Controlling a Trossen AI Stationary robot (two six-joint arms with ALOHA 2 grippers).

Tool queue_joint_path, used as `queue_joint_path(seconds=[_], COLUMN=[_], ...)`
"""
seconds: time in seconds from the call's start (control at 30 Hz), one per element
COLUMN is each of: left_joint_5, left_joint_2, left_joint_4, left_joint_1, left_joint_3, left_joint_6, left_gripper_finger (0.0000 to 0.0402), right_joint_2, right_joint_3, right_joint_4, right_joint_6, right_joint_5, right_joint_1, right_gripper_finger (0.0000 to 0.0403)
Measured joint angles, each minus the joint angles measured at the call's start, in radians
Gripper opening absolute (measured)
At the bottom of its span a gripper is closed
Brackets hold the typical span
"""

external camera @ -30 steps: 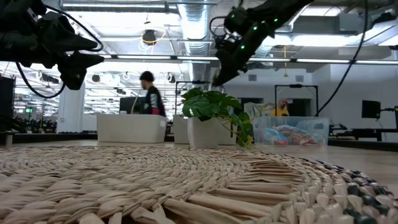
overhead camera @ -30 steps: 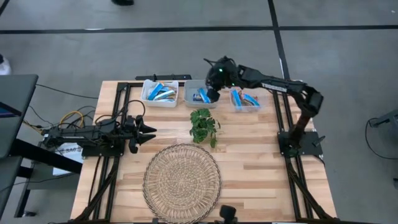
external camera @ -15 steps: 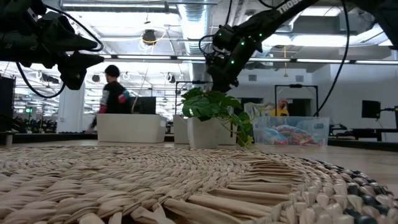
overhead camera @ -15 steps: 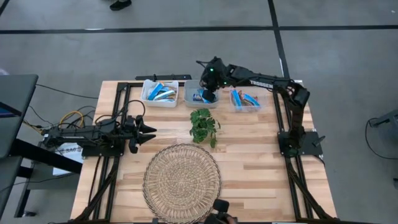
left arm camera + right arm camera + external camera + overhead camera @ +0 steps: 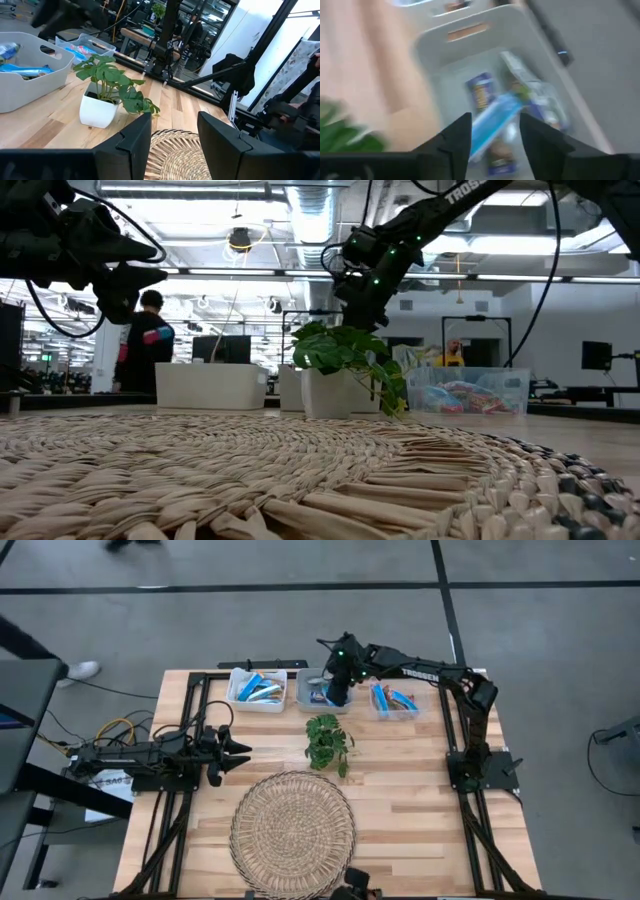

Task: Pick and place Granola Bars by type
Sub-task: Return to home position

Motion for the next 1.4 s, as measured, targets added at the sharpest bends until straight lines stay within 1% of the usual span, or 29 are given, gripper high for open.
queue_joint_path(seconds=[0.1,0.17,0.3,0.43,0.57,0.73,0.97,1.2,1.3,1.4], left_joint_5=[0.000,0.000,0.000,0.001,0.001,0.000,0.000,0.000,0.000,0.000], left_joint_2=[0.000,0.000,0.000,0.000,0.000,0.000,0.000,0.000,0.000,0.000], left_joint_4=[0.000,0.000,0.000,0.000,0.000,0.000,0.000,0.000,0.000,0.000], left_joint_1=[0.000,0.000,0.000,0.000,0.000,0.000,0.000,0.000,0.000,0.000], left_joint_3=[0.000,0.000,0.000,0.000,0.000,0.000,0.000,0.000,0.000,0.000], left_joint_6=[0.000,0.000,0.000,0.000,0.000,0.000,0.000,0.000,0.000,0.000], left_gripper_finger=[0.0153,0.0153,0.0153,0.0153,0.0153,0.0153,0.0153,0.0153,0.0153,0.0153], right_joint_2=[-0.019,-0.043,-0.085,-0.183,-0.312,-0.507,-0.788,-1.044,-1.124,-1.185], right_joint_3=[0.000,-0.001,-0.007,-0.077,-0.216,-0.428,-0.715,-0.952,-1.030,-1.083], right_joint_4=[-0.024,-0.050,-0.060,-0.002,0.081,0.177,0.318,0.340,0.339,0.348], right_joint_6=[0.005,0.007,0.007,0.044,0.057,0.066,0.193,0.268,0.258,0.344], right_joint_5=[-0.115,-0.165,-0.180,-0.195,-0.194,-0.195,-0.194,-0.180,-0.140,-0.141], right_joint_1=[0.005,0.007,0.031,0.053,0.088,0.140,0.192,0.278,0.321,0.368], right_gripper_finger=[0.0176,0.0185,0.0196,0.0198,0.0193,0.0186,0.0179,0.0178,0.0175,0.0173])
